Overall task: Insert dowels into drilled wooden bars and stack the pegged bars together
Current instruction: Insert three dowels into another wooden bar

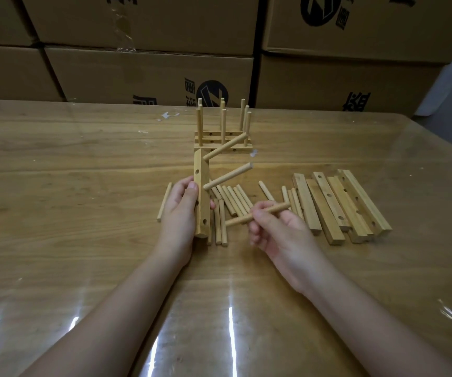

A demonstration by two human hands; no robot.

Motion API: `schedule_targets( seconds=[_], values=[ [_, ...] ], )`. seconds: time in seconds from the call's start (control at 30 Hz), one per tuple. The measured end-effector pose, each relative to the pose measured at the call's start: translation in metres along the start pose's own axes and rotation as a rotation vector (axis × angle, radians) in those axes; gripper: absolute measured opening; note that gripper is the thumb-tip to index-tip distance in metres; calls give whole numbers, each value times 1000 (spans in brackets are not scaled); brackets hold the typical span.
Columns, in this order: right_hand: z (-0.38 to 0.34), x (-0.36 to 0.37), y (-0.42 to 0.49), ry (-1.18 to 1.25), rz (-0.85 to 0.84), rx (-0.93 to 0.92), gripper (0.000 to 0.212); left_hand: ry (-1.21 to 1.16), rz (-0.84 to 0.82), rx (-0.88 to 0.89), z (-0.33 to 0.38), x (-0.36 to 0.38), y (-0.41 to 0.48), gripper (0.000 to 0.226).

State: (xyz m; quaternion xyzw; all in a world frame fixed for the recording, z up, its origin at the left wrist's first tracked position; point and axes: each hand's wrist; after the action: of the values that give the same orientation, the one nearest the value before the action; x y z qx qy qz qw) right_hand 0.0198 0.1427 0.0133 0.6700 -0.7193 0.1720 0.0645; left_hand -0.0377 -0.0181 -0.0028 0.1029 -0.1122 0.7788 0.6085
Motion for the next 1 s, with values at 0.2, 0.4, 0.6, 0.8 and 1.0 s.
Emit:
schedule_targets(
  seconds=[0.2, 0.4, 0.6, 0.8, 1.0],
  values=[
    [5, 4, -2, -97, -90, -67, 12, 61, -10, 38, 0, 0, -3, 25],
    [9, 8, -3, -214, -85, -103, 14, 52, -16, 51, 2, 1, -5, 28],
    [9, 4, -2, -346, -83, -154, 11, 10, -33, 59, 3, -1, -6, 28],
    [9, 3, -3, -652, -98, -378, 20, 12, -57, 101, 0, -2, -8, 20],
    [10, 2, -5, -916, -61, -613, 23, 46, -52, 171, -2, -1, -6, 20]
  ],
)
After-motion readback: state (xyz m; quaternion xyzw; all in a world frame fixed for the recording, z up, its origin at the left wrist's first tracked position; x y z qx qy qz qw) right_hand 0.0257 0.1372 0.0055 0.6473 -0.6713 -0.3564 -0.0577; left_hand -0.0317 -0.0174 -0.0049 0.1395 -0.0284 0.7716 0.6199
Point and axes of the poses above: each hand's wrist, its own y-axis towards the middle knuckle, its own x-axis out of the palm, z = x × y, and after that the axes turned 10 degrees about z, right-handed
